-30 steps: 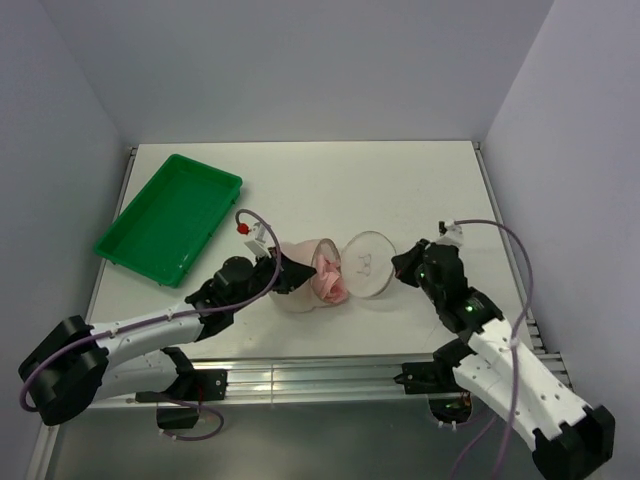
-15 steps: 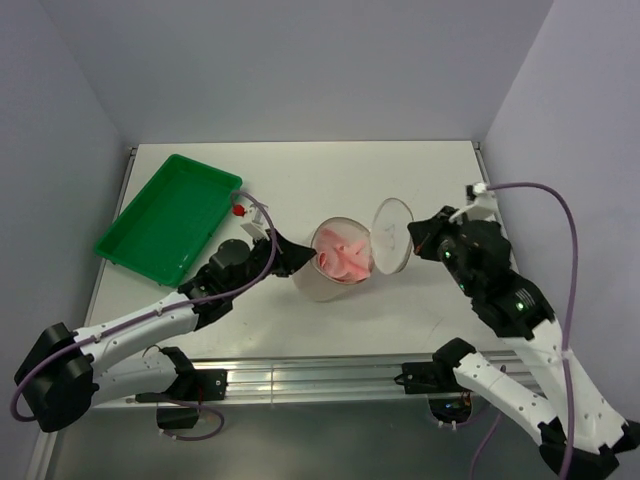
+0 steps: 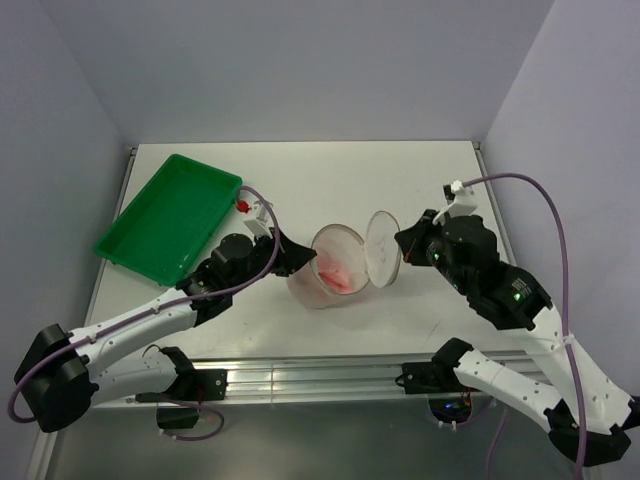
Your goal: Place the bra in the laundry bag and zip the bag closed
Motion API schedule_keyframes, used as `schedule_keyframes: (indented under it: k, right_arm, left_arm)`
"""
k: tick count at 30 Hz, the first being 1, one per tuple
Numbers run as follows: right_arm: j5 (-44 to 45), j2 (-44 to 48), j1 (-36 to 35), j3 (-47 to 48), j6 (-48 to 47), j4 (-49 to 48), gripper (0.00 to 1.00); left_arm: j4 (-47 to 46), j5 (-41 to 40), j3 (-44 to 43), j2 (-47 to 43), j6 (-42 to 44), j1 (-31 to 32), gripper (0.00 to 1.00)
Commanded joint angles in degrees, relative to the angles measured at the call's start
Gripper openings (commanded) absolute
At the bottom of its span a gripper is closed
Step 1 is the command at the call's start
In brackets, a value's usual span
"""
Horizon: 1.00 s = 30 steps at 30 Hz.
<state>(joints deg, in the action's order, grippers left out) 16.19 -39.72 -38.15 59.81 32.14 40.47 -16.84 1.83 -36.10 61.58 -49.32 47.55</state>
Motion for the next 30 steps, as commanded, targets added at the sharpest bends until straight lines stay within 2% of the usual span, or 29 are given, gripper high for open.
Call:
schedule_keyframes:
  k: [1,3,4,5,6,8,9,10,11,12,13,14,22,27,30]
  right_arm:
    - [1.56,0.18,-1.05,10.82,-0.32,-1.01,0.00]
    - [1.31,0.17,-1.84,11.48,0.72,-2.83,0.00]
    - [0.35,-0.17,-2.01,8.51,1.34,-4.50,0.00]
    - [-2.27,-1.48,-2.19,1.00,1.61,-6.00,0.00]
    - [-2.65,-3.41,-2.28,-1.34,1.61,-5.06,0.00]
    - [-0.38,-5.63,-3.24,-0.68,1.44,-2.25,0.00]
    - [3.55,-4.32,-4.72,1.08,0.39,-1.54,0.00]
    - [4.81,-1.44,-4.91,3.27,-0.32,-1.01,0.00]
    - [5.86,-0.71,-4.92,9.47,-0.93,-0.05,0.00]
    - [7.96,-0.62,-4.92,12.93,-2.07,3.44,0.00]
    - [8.77,-1.31,-4.92,17.83,-2.60,5.13,0.00]
    - [9.12,-1.84,-4.83,18.84,-2.87,6.63,0.00]
    - [9.65,-0.10,-4.92,6.91,-0.15,9.97,0.00]
    - [13.43,-0.26,-5.00,8.91,-0.50,14.80,0.00]
    - [12.73,-1.93,-5.18,9.10,-1.20,14.73,0.00]
  left_arm:
    - [0.30,0.90,-7.20,-2.78,1.50,2.19,0.00]
    - [2.42,-1.47,-6.45,-4.45,3.00,3.77,0.00]
    - [2.51,-4.26,-2.00,-4.45,2.48,3.26,0.00]
    - [1.38,-3.68,0.48,-3.23,0.13,1.68,0.00]
    - [-0.54,-1.15,3.20,-2.44,-1.55,-2.86,0.00]
    - [-8.85,5.00,9.01,-2.25,-5.50,-5.53,0.00]
    - [-8.91,5.64,8.85,-2.95,-5.35,-4.75,0.00]
    - [-7.08,4.34,5.11,-3.48,-4.48,-3.53,0.00]
    - [-1.93,2.15,2.64,-3.83,-1.60,-1.69,0.00]
    - [-0.49,-0.83,0.17,-3.66,-0.26,1.20,0.00]
    - [0.05,-1.03,-2.55,-3.23,0.53,2.01,0.00]
    - [-0.29,-0.60,-3.01,-2.00,0.71,2.37,0.00]
    - [-11.26,4.06,3.75,4.51,-4.37,3.07,0.00]
    - [-12.95,4.86,3.49,5.21,-5.00,3.43,0.00]
    - [-13.04,4.77,3.23,6.62,-4.65,3.43,0.00]
